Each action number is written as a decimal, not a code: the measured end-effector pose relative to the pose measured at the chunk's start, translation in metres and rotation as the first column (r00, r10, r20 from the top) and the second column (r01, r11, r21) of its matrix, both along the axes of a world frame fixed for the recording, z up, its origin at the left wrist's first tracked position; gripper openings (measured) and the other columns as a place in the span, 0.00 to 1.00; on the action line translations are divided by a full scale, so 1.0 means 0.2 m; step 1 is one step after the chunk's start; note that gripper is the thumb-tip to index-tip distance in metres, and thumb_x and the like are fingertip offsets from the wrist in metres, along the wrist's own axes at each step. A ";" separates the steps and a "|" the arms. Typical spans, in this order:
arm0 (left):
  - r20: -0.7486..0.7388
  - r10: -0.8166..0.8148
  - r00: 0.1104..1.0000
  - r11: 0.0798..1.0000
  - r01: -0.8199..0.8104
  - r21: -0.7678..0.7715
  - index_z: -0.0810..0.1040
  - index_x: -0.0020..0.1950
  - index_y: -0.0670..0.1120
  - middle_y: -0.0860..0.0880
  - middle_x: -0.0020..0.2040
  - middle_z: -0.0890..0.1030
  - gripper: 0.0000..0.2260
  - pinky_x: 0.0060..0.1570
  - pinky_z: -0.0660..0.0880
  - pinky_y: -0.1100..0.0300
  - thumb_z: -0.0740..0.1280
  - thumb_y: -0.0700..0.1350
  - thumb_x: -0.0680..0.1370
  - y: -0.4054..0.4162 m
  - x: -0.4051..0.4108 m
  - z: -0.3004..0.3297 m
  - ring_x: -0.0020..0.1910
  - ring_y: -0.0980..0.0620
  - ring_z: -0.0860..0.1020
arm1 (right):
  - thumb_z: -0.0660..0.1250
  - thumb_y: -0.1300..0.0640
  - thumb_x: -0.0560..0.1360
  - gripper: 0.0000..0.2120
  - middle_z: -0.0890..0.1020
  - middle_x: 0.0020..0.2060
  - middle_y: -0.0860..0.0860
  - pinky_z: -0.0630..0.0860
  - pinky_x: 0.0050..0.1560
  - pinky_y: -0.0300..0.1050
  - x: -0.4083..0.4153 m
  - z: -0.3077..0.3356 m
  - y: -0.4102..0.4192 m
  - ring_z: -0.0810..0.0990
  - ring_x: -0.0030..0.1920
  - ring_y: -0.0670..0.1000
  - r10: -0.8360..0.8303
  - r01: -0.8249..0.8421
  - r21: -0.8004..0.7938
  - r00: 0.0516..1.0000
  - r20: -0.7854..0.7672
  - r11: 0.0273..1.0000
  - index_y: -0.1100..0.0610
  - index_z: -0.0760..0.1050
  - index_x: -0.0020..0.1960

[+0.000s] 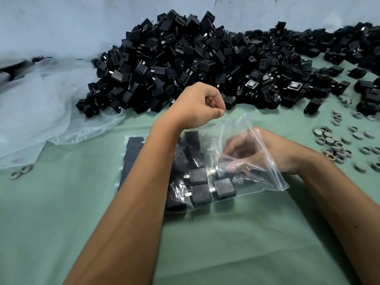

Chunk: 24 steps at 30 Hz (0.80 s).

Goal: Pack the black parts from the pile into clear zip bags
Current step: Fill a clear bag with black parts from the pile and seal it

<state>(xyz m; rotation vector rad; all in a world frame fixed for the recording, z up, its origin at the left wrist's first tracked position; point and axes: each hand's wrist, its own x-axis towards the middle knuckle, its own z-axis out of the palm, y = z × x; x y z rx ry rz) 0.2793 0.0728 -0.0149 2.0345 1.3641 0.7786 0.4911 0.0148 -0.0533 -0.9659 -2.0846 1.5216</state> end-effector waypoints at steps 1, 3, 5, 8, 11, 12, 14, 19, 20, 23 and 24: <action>-0.001 0.001 1.000 1.000 -0.001 0.003 0.86 0.44 0.48 0.50 0.39 0.82 0.02 0.42 0.77 0.63 0.75 0.41 0.75 0.00 0.00 0.00 0.35 0.58 0.75 | 0.81 0.46 0.71 0.15 0.85 0.44 0.63 0.83 0.42 0.59 -0.01 0.00 0.00 0.83 0.40 0.70 0.002 -0.002 -0.006 1.000 -0.001 1.000 0.55 0.86 0.50; -0.002 -0.001 1.000 1.000 0.001 0.004 0.86 0.44 0.48 0.50 0.39 0.81 0.02 0.42 0.77 0.62 0.75 0.41 0.75 0.00 0.01 0.00 0.36 0.58 0.75 | 0.81 0.42 0.69 0.17 0.86 0.43 0.62 0.82 0.39 0.52 -0.02 0.01 -0.01 0.83 0.38 0.67 0.003 -0.003 -0.003 1.000 0.001 1.000 0.54 0.86 0.49; -0.007 -0.003 1.000 1.000 0.003 0.003 0.86 0.44 0.49 0.50 0.39 0.81 0.03 0.43 0.77 0.62 0.75 0.41 0.75 0.00 0.01 0.00 0.36 0.57 0.76 | 0.81 0.36 0.65 0.23 0.87 0.43 0.58 0.82 0.39 0.48 -0.03 0.03 -0.03 0.85 0.39 0.60 0.001 -0.001 0.004 1.000 0.000 1.000 0.54 0.86 0.48; -0.016 -0.006 1.000 1.000 0.006 0.004 0.86 0.44 0.49 0.49 0.40 0.82 0.03 0.43 0.78 0.60 0.75 0.41 0.75 0.00 0.01 -0.01 0.36 0.57 0.76 | 0.79 0.30 0.61 0.31 0.87 0.42 0.57 0.82 0.40 0.53 -0.04 0.05 -0.04 0.86 0.40 0.61 -0.019 0.019 0.030 1.000 0.016 0.999 0.56 0.86 0.48; -0.019 -0.003 1.000 1.000 0.003 0.012 0.86 0.44 0.49 0.46 0.41 0.83 0.03 0.43 0.78 0.60 0.74 0.41 0.75 0.00 0.01 -0.01 0.36 0.57 0.76 | 0.78 0.26 0.58 0.35 0.87 0.41 0.58 0.80 0.39 0.54 -0.05 0.05 -0.05 0.85 0.39 0.62 -0.045 0.044 0.056 0.999 0.013 0.997 0.57 0.86 0.47; -0.019 -0.001 1.000 1.000 0.001 0.015 0.86 0.44 0.49 0.45 0.42 0.84 0.03 0.44 0.79 0.59 0.74 0.41 0.75 0.00 0.00 -0.01 0.36 0.57 0.76 | 0.78 0.27 0.59 0.35 0.87 0.40 0.58 0.79 0.38 0.54 -0.06 0.05 -0.05 0.84 0.39 0.64 -0.048 0.047 0.066 0.999 0.009 0.997 0.57 0.86 0.47; -0.014 0.004 1.000 1.000 -0.004 0.017 0.86 0.44 0.49 0.43 0.45 0.85 0.03 0.45 0.80 0.59 0.74 0.41 0.76 0.00 0.00 -0.01 0.37 0.57 0.76 | 0.78 0.29 0.62 0.32 0.86 0.40 0.59 0.79 0.37 0.52 -0.06 0.05 -0.05 0.84 0.38 0.64 -0.027 0.028 0.070 1.000 -0.012 0.997 0.57 0.86 0.47; -0.028 0.002 1.000 1.000 -0.001 0.025 0.86 0.44 0.48 0.43 0.46 0.85 0.03 0.45 0.80 0.60 0.74 0.41 0.76 0.00 0.00 -0.01 0.38 0.57 0.77 | 0.77 0.33 0.68 0.26 0.85 0.39 0.61 0.78 0.32 0.44 -0.06 0.04 -0.05 0.81 0.35 0.65 0.031 -0.031 0.065 0.999 -0.010 0.997 0.57 0.86 0.48; -0.027 0.002 1.000 1.000 -0.002 0.025 0.86 0.44 0.48 0.43 0.46 0.85 0.03 0.44 0.79 0.61 0.74 0.41 0.76 0.00 0.00 -0.01 0.37 0.58 0.76 | 0.77 0.34 0.69 0.26 0.85 0.39 0.61 0.79 0.33 0.44 -0.06 0.04 -0.05 0.81 0.35 0.65 0.036 -0.035 0.070 0.999 -0.005 0.997 0.57 0.86 0.48; -0.022 0.008 1.000 1.000 -0.007 0.023 0.86 0.44 0.49 0.44 0.45 0.85 0.03 0.42 0.77 0.64 0.74 0.41 0.76 0.00 0.00 -0.01 0.36 0.58 0.75 | 0.77 0.35 0.69 0.23 0.86 0.40 0.58 0.80 0.35 0.48 -0.06 0.03 -0.05 0.83 0.37 0.64 0.045 -0.046 0.077 0.999 0.010 0.996 0.54 0.86 0.48; -0.022 0.009 1.000 1.000 -0.008 0.021 0.86 0.44 0.49 0.44 0.44 0.85 0.03 0.42 0.77 0.64 0.74 0.41 0.76 0.01 0.00 -0.01 0.36 0.59 0.75 | 0.77 0.34 0.69 0.23 0.86 0.40 0.58 0.80 0.35 0.51 -0.06 0.03 -0.05 0.84 0.38 0.64 0.037 -0.038 0.081 0.999 0.018 0.996 0.53 0.87 0.48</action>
